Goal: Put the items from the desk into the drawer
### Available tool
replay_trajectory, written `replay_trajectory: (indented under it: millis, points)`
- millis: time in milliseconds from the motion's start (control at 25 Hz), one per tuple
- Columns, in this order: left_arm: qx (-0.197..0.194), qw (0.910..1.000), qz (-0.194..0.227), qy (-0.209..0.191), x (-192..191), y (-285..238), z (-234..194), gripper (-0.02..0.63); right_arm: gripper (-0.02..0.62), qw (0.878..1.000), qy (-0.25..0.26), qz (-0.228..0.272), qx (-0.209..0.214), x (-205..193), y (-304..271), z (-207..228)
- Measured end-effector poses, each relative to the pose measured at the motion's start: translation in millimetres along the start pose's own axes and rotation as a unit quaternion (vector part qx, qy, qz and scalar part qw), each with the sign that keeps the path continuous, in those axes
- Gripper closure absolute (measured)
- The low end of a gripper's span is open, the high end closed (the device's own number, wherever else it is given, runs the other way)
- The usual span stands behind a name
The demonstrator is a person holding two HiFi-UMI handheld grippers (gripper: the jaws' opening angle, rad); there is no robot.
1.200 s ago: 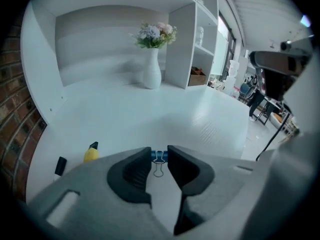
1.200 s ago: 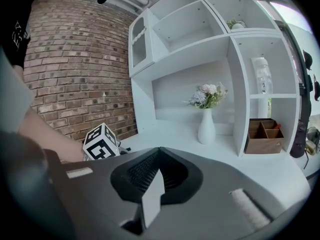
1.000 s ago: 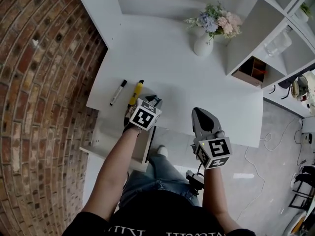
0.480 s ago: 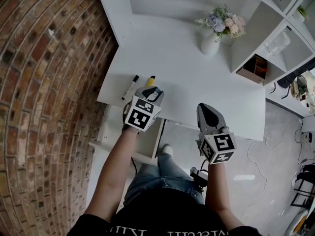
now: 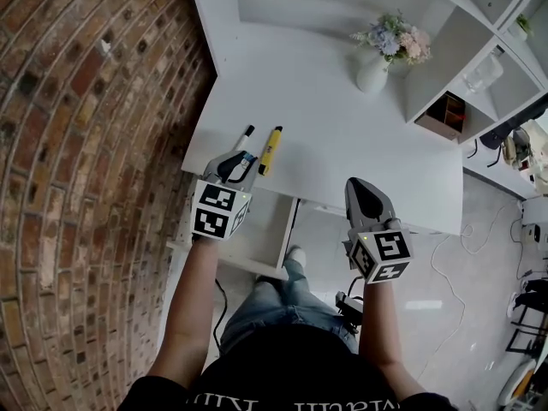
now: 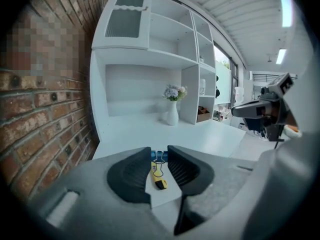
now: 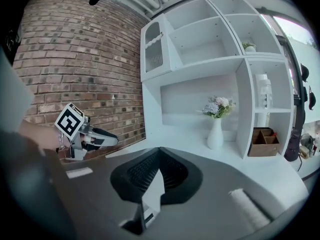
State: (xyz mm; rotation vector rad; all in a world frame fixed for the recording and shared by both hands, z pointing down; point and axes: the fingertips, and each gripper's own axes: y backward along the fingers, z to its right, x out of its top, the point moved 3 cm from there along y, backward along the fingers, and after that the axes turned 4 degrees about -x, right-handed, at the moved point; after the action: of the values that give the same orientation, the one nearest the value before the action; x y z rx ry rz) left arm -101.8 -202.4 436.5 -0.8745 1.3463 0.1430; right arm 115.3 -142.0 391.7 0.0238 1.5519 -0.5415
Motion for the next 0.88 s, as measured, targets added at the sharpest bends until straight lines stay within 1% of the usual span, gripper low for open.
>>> replay_trajectory:
  millis: [200,320,400,520,640,880]
  points:
    - [0.003,0.9998,0.009,0.017,-10.1,7.2,-8.5,0.505,0.601,1.000,0.003,-0.009,-0.004,-8.1,0.0,-7.7]
    - [-0.008,0.9997,0.010,0.022,-19.2,5.1,-3.9,0.505,0.600,1.000,-0.001,-0.018,-0.009,-17.8,-1.3,-7.9]
    - [-0.016,0.9994,0.003,0.029,-31.2,3.0,2.3,0.505,0.600,1.000,-0.006,-0.026,-0.012,-27.8,-1.7,-8.5]
    - [-0.033,0.9984,-0.020,0.043,-56.8,-0.6,15.1,0.505,0.600,0.999,-0.015,-0.043,-0.013,-44.6,-1.7,-11.6]
    - [-0.060,0.9956,-0.052,0.049,-87.4,-6.6,33.0,0.505,0.600,0.998,-0.019,-0.060,-0.011,-60.9,0.0,-14.9]
    - [-0.107,0.9842,-0.129,0.057,-158.3,-30.8,63.2,0.503,0.600,0.996,-0.023,-0.079,-0.021,-87.9,3.0,-12.7]
